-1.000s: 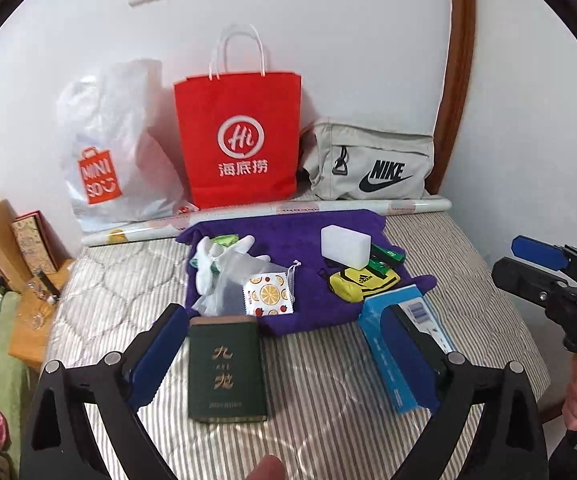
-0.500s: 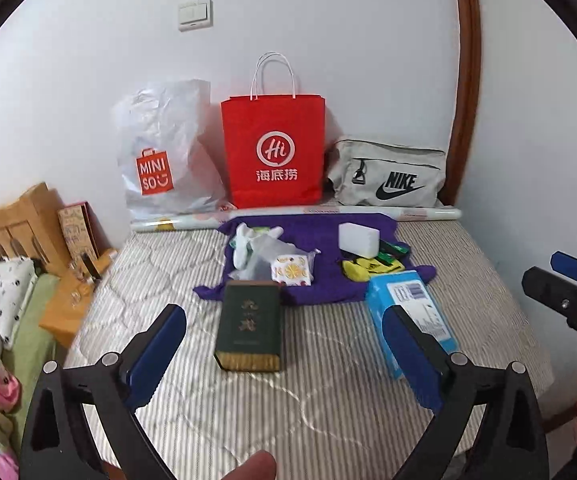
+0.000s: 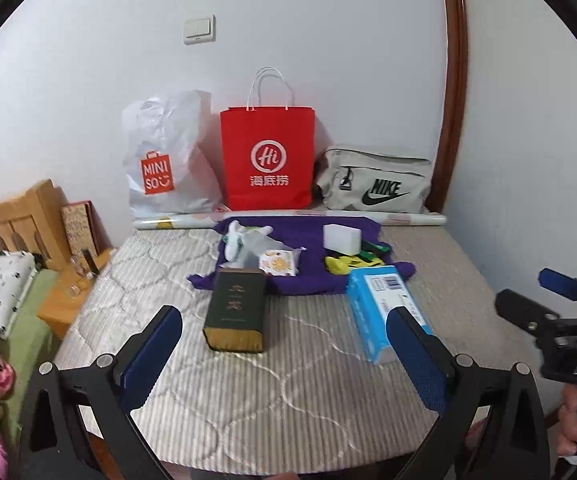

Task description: Organize soft objects

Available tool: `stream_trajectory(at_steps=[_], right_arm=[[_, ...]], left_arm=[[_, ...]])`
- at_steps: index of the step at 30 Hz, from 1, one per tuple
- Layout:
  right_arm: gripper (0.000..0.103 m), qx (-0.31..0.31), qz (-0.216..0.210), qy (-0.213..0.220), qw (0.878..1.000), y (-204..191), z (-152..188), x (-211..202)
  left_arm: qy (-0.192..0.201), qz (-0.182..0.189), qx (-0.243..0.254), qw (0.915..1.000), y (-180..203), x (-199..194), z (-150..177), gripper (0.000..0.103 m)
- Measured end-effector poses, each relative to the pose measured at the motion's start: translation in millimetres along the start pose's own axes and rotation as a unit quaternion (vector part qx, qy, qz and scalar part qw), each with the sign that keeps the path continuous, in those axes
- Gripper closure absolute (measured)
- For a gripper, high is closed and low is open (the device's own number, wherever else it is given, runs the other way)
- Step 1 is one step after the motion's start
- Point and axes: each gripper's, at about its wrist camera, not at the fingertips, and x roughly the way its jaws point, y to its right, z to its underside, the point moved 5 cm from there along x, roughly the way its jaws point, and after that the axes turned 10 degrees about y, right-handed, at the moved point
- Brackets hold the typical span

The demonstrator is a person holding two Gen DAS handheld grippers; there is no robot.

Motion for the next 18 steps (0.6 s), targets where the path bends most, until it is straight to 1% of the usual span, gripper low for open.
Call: stream_trajectory(at_steps=[2, 4, 6, 12, 18], right_arm=[[0.001, -0.001, 0.003, 0.004, 1.0, 0.6, 0.0, -2.6], [0.001, -0.003, 0.008, 0.007, 1.0, 0.6, 0.2, -5.3], [0.001, -0.006, 0.001, 0.007, 1.0, -1.5, 0.4, -7.3], [0.001, -0.007, 0.007, 0.003, 1.0, -1.1, 0.2, -7.4], [0.001, -0.003, 0.006, 0.0, 1.0, 0.0, 0.6, -7.8]], left_arm=[[-0.005, 0.008, -0.007, 0.9999, -0.6, -1.0, 2.1, 0.0], [-0.004, 0.0, -0.008, 1.0, -2.0, -2.1, 3.7, 0.0], [-0.006, -0.008, -0.009, 0.9999, -4.1, -2.0, 4.8, 0.0], [-0.012, -0.003, -0.011, 0.9999, -5.8, -2.7, 7.6, 0.0], [-0.007, -0.003, -0.008, 0.9999, -6.0, -6.9, 6.4, 0.0]])
